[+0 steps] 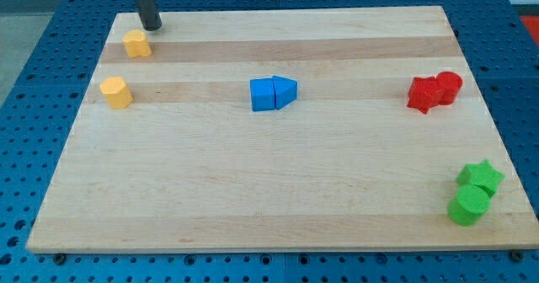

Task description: Place the yellow heart at the top of the yellow hexagon

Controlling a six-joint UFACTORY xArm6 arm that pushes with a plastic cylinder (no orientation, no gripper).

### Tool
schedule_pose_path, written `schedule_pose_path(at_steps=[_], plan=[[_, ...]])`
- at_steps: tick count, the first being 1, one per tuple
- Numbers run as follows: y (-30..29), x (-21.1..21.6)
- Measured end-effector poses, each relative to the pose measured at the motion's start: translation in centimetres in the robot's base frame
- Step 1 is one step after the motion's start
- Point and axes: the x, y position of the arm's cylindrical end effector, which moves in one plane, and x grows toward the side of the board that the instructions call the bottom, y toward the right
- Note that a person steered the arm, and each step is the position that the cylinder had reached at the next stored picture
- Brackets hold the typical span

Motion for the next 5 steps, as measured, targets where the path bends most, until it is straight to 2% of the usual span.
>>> schedule_pose_path(at_steps=[3,5], plan=[[-0.4,3.9],[-1.5,4.7]])
